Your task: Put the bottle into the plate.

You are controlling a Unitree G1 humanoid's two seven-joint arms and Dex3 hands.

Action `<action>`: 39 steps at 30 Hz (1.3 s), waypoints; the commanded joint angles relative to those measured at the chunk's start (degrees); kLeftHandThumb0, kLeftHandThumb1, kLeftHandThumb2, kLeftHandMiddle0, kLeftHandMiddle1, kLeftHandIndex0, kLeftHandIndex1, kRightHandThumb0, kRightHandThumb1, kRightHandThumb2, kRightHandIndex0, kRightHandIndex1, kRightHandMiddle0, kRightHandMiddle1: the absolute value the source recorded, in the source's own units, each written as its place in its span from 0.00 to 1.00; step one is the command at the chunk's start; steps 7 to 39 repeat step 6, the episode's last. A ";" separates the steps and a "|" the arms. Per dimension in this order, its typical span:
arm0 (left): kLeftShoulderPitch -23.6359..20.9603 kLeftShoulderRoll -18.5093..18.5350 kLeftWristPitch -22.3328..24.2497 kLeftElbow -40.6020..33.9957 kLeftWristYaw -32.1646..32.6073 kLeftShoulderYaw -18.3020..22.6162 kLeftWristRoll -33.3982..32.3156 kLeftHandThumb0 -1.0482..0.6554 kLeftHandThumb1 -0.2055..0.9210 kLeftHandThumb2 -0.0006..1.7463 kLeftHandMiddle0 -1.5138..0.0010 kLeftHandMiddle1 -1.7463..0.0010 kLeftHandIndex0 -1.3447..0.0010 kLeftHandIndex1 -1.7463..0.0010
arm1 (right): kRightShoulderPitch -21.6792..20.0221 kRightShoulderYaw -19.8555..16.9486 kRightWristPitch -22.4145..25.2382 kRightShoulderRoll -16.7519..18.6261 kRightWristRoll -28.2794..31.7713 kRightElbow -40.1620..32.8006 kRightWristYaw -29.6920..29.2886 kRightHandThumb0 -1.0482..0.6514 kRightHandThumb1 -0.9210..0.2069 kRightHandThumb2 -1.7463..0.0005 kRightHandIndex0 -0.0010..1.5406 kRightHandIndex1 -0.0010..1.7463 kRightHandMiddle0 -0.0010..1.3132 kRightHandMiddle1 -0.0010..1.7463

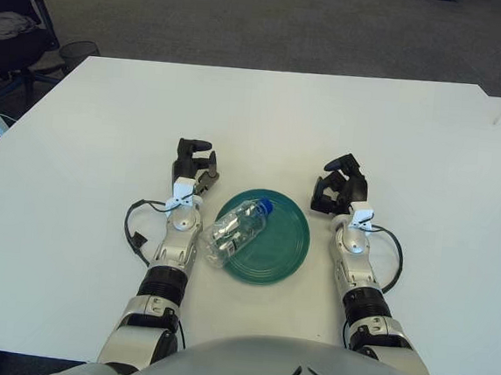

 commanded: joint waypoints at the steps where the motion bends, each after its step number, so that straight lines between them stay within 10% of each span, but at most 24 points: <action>1: 3.07 -0.70 1.33 3.02 -1.66 -1.33 0.09 0.39 0.82 0.45 0.46 0.00 0.76 0.00 | 8.13 -0.53 7.48 0.00 0.38 5.08 -0.18 0.62 0.76 0.10 0.54 0.95 0.43 1.00; 39: 3.12 -0.69 0.14 3.54 -0.96 -1.66 0.72 0.39 0.81 0.47 0.43 0.00 0.75 0.00 | 8.28 -0.57 7.61 0.05 0.59 4.65 0.00 0.62 0.75 0.10 0.54 0.95 0.43 1.00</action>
